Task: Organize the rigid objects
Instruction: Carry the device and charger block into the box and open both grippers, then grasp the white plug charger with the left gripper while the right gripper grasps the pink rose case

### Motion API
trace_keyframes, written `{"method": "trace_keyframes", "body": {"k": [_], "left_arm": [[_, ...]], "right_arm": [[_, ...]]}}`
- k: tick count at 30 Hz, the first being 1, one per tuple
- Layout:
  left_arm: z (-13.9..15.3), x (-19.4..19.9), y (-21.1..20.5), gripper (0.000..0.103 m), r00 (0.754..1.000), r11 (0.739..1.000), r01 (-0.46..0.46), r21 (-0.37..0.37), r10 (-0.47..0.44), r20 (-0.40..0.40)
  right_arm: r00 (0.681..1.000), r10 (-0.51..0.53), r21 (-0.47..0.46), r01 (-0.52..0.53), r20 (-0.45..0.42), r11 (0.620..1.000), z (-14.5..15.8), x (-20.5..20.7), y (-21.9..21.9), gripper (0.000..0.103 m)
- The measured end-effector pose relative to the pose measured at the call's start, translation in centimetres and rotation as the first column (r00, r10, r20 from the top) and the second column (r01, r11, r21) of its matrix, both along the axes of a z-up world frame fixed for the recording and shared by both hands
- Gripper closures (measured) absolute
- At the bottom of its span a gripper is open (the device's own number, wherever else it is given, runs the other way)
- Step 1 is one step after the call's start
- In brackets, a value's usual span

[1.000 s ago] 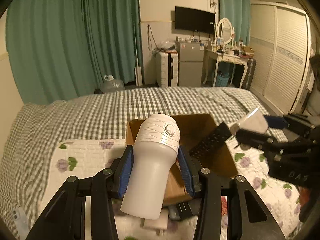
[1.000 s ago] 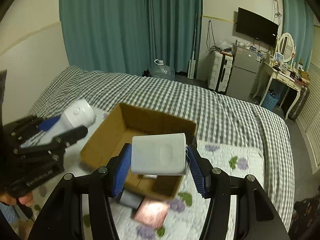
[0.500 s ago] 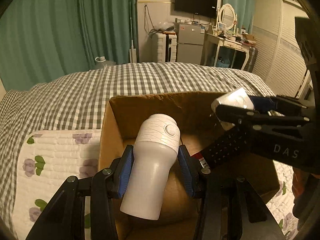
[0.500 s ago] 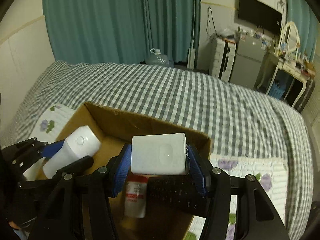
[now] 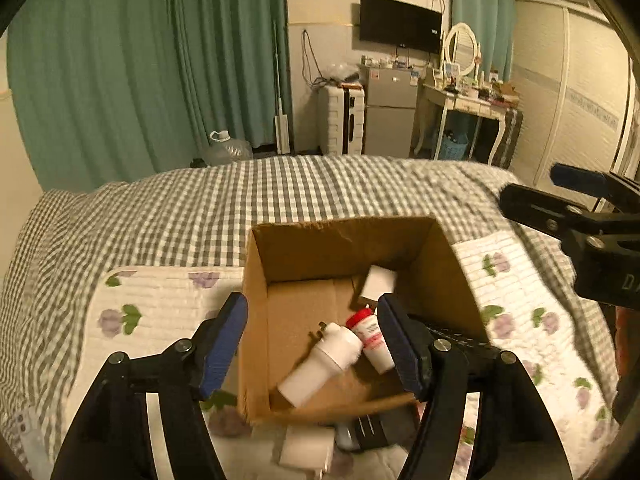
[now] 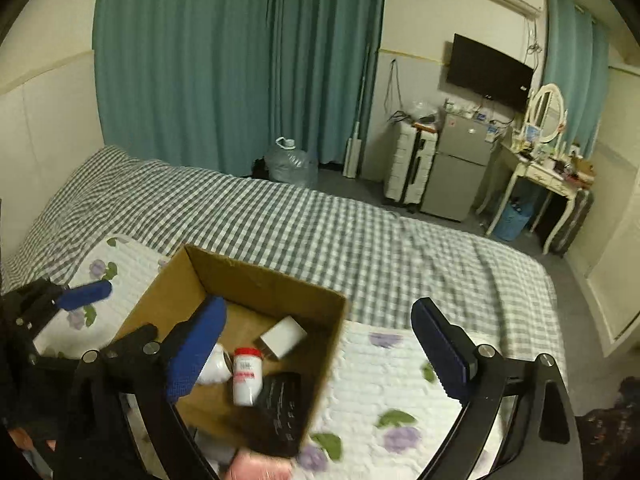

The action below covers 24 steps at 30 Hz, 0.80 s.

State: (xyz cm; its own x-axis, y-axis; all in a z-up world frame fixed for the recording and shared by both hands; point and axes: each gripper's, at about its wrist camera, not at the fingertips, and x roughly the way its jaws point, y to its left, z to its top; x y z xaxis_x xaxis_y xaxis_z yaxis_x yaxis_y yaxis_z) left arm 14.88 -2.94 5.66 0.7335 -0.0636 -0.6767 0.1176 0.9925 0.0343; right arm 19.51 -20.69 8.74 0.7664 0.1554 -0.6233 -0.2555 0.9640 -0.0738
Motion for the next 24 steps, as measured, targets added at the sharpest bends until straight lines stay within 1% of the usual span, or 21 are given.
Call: {"method": "trace_keyframes", "body": {"k": [2, 4, 6, 9, 11, 14, 17, 21, 24], "left_arm": [[1.4, -1.5, 0.2, 0.032, 1.0, 1.0, -0.015, 0.002, 0.015, 0.016], [2.4, -3.3, 0.5, 0.031, 0.999, 1.0, -0.023, 0.003, 0.023, 0.026], [2.8, -4.7, 0.8, 0.03, 0.999, 0.999, -0.031, 0.012, 0.031, 0.031], [2.9, -6.6, 0.6, 0.03, 0.999, 0.999, -0.03, 0.028, 0.03, 0.027], [2.6, -7.8, 0.7, 0.03, 0.999, 0.999, -0.03, 0.028, 0.03, 0.016], [1.3, -8.7, 1.1, 0.03, 0.999, 0.999, -0.038, 0.029, 0.038, -0.006], [-0.7, -9.1, 1.3, 0.03, 0.998, 0.998, -0.051, 0.04, 0.052, -0.023], [-3.8, -8.8, 1.8, 0.03, 0.996, 0.996, -0.089, 0.031, 0.09, -0.029], [-6.8, -8.2, 2.4, 0.03, 0.993, 0.993, -0.107, 0.039, 0.109, -0.053]], "right_arm": [[1.0, -0.016, 0.001, 0.016, 0.003, 1.0, 1.6, -2.1, -0.8, 0.009], [1.0, -0.031, 0.006, 0.031, 0.002, 0.999, 2.5, -4.0, -1.3, 0.007], [0.999, -0.045, 0.02, 0.045, -0.001, 0.999, 3.0, -6.2, -1.9, 0.006], [0.998, -0.058, 0.04, 0.059, -0.02, 0.997, 2.7, -8.5, -2.6, 0.003], [0.996, -0.078, 0.052, 0.08, -0.032, 0.995, 2.2, -9.9, -3.1, 0.001], [0.995, -0.092, 0.07, 0.095, -0.048, 0.993, 1.1, -11.4, -3.3, 0.001], [0.993, -0.098, 0.06, 0.101, -0.061, 0.993, -0.7, -12.2, -3.0, 0.001], [0.991, -0.086, 0.05, 0.091, -0.098, 0.995, -4.3, -12.2, -2.2, 0.001], [0.985, -0.08, 0.04, 0.087, -0.152, 0.995, -7.7, -11.3, -1.6, 0.001]]}}
